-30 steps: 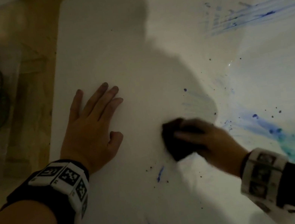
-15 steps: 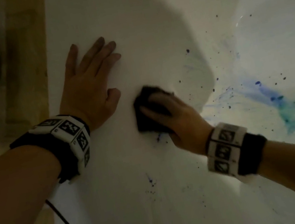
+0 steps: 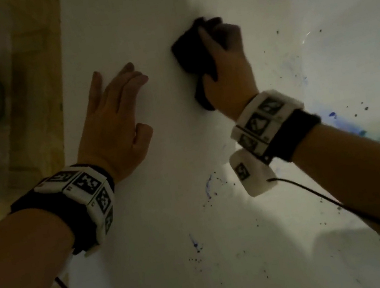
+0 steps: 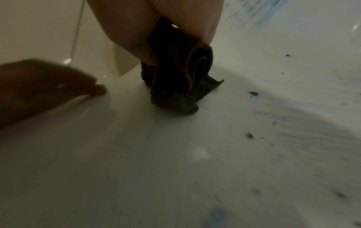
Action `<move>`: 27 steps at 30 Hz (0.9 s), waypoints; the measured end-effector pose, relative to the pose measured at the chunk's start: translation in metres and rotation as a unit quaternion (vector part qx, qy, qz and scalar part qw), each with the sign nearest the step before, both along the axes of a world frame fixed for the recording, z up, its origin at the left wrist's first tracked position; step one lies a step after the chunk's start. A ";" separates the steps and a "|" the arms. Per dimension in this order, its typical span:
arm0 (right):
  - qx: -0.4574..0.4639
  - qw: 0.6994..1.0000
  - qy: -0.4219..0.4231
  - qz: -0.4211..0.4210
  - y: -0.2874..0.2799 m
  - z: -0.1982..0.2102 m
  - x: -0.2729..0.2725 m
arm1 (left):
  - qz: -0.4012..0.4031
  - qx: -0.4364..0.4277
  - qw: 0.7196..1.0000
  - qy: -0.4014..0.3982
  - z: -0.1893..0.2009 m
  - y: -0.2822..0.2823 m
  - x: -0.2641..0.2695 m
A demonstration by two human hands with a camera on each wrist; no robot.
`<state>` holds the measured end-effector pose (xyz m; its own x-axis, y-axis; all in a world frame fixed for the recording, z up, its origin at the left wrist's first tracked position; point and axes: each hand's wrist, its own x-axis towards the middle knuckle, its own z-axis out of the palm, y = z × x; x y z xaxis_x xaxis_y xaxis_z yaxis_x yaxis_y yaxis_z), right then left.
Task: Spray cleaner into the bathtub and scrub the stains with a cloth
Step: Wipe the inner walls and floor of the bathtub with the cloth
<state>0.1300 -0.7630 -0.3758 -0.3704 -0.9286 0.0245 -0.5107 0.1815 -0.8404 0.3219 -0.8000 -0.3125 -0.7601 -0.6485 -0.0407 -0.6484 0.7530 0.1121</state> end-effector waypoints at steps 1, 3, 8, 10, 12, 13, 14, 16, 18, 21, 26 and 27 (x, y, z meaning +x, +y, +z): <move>-0.008 0.999 -0.005 0.031 0.010 -0.004 0.008 | 0.003 0.005 1.000 0.009 0.000 0.000 0.001; -0.026 0.986 -0.017 0.165 0.044 -0.006 0.026 | 0.006 0.009 1.000 0.022 0.000 0.001 0.001; -0.084 0.893 0.176 0.406 0.132 -0.031 0.032 | -0.009 -0.038 0.999 -0.008 -0.002 0.002 -0.001; -0.066 0.922 0.102 0.367 0.137 -0.029 0.021 | -0.020 -0.054 0.998 -0.020 -0.004 0.002 -0.002; -0.023 0.970 -0.087 0.224 0.126 -0.022 0.003 | -0.021 -0.062 0.998 -0.025 -0.005 0.001 -0.004; 0.002 0.985 -0.134 0.109 0.115 -0.021 -0.011 | -0.019 -0.062 0.998 -0.026 -0.004 0.001 -0.004; 0.016 0.995 -0.083 0.045 0.104 -0.023 -0.024 | -0.019 -0.062 0.997 -0.029 -0.004 0.001 -0.003; 0.040 0.997 -0.030 -0.056 0.081 -0.034 -0.048 | -0.025 -0.067 0.997 -0.034 -0.005 0.001 -0.001; 0.116 0.990 -0.026 -0.075 0.058 -0.043 -0.052 | -0.032 -0.071 0.996 -0.035 -0.005 0.001 0.000; 0.177 0.983 -0.021 -0.052 0.048 -0.047 -0.028 | -0.033 -0.079 0.996 -0.028 -0.006 0.000 0.001; 0.009 0.986 0.023 0.164 0.125 -0.033 0.039 | -0.046 -0.085 0.995 -0.036 -0.005 0.000 0.000; -0.004 0.973 0.049 0.227 0.146 -0.035 0.043 | -0.047 -0.085 0.995 -0.037 -0.004 0.001 0.000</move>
